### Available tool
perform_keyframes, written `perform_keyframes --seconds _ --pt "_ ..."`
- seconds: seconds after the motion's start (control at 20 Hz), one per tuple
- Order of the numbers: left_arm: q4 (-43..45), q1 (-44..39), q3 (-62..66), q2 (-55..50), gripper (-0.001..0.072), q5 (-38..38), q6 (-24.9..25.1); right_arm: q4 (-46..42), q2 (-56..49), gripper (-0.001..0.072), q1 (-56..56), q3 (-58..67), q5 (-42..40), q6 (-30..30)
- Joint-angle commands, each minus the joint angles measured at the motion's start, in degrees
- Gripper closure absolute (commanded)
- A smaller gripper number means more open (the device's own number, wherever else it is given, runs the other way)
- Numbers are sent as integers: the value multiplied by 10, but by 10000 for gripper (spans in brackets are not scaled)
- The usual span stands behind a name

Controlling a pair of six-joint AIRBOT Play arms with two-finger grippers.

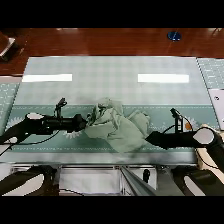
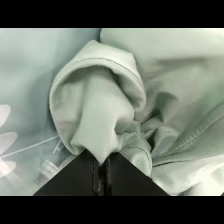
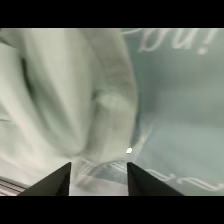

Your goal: Fold the shirts.

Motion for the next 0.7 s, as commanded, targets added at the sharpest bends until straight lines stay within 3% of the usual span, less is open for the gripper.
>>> perform_keyframes --seconds 0.0,0.45,0.5,0.6,0.65 --pt "0 0 2 0 682 -1 0 49 0 305 54 -5 -59 7" --pt "0 0 2 0 682 -7 0 61 -90 308 78 -5 -117 -7" --pt "0 0 2 0 682 -7 0 80 -102 386 78 -5 -127 -28" --pt "0 0 3 0 682 -7 0 146 -123 661 78 0 -143 -112" --pt "0 2 12 1 682 -12 4 155 -130 684 78 18 -132 -149"
